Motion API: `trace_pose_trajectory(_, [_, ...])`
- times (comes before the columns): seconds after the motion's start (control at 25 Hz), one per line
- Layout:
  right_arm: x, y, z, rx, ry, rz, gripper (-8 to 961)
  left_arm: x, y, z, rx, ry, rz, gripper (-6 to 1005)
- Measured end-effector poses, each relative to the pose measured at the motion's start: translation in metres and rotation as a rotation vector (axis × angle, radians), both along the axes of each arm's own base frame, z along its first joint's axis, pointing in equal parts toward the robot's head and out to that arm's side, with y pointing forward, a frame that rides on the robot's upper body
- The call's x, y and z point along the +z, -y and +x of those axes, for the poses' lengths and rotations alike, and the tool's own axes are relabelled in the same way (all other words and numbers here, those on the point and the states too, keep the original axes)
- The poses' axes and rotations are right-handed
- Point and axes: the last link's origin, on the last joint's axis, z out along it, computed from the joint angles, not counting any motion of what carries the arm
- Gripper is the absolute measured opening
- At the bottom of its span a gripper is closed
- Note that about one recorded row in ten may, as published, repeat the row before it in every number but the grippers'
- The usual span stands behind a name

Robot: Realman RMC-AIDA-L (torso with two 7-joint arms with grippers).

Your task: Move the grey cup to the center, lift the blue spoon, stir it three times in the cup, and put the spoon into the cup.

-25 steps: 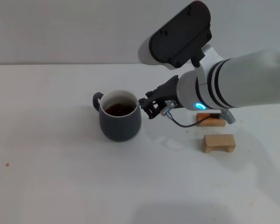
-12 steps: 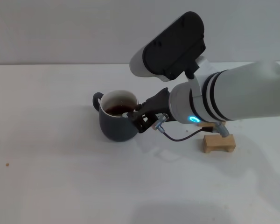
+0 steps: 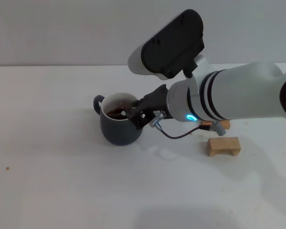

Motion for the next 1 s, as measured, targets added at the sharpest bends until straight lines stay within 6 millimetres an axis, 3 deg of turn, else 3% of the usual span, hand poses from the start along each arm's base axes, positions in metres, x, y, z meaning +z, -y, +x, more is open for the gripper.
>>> trace_pose_trajectory(0.44, [0.003,-0.004,-0.007,0.032,-0.06,0.036,166,0.0,0.0,0.0,0.001,0.0,0.0,847])
trace_pose_trajectory(0.8, [0.012,-0.005,-0.016,0.064,-0.145,0.085,412,0.0,0.0,0.0,-0.001,0.0,0.002,847])
trace_pose_trajectory(0.96, [0.033,-0.007,-0.003,0.141,-0.236,0.264,481,0.001,0.0,0.001,-0.007,0.0,0.005,847])
trace_pose_trajectory(1.0, [0.044,-0.003,0.011,0.203,-0.302,0.392,487,0.001,0.0,0.002,-0.011,0.0,0.008,847])
